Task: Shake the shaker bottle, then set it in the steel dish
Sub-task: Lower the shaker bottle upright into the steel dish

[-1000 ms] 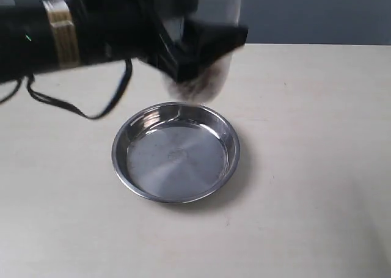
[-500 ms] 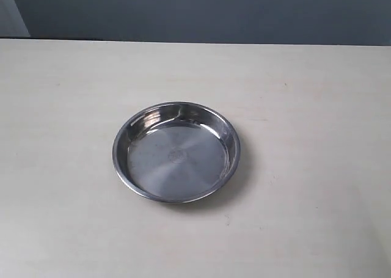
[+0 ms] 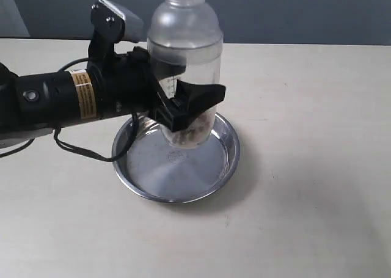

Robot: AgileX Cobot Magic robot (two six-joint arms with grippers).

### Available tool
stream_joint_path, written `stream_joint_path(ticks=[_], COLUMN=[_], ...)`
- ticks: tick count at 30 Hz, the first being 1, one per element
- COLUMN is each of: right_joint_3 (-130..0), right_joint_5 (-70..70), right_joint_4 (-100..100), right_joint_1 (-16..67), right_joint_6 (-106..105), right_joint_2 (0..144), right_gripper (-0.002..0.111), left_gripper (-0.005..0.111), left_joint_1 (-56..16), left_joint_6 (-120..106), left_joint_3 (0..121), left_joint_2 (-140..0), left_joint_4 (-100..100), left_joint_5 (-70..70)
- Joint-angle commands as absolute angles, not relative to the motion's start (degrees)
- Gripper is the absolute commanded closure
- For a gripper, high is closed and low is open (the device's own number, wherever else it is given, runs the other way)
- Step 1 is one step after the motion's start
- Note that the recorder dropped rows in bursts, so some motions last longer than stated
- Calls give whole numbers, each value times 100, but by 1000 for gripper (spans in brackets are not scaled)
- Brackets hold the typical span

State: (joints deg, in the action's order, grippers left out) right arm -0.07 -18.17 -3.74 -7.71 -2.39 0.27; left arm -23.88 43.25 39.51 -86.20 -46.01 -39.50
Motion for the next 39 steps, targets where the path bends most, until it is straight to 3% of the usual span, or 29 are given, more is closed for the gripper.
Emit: stream_joint_path(ticks=[1,18,29,32,33,37,39], right_joint_3=[0,0,0,0,0,0,0], right_joint_5=[-1750,-1750,-1750,-1750,-1750,-1750,-1750], right_joint_4=[-375,-375,-375,-375,-375,-375,-375], right_joint_1=[-791,-791,-791,-791,-791,-791,-791], right_joint_6=[-249,-249,-249,-249,-249,-249,-249], right_joint_2=[0,0,0,0,0,0,0], right_gripper=[109,109,109,109,109,109,109], left_gripper=[106,106,105,86,61,6,2], left_joint_1=[-2356,-2356,-2356,-2356,-2330,-2112,-1980], left_joint_6=[3580,1925,2079,2079,2079,2079,2098], left_joint_3=[3993,3993,3993,3993,3993,3993,3993], left_joint_2=[-8717,-11804,-11900,-11900,-11900,-11900,-11900], left_joint_4=[-4286,-2407,-2758,-2806,-2748,-2940,-3314], left_joint_5=[-4146,-6265,-6817,-6996,-6996,-6897,-6996])
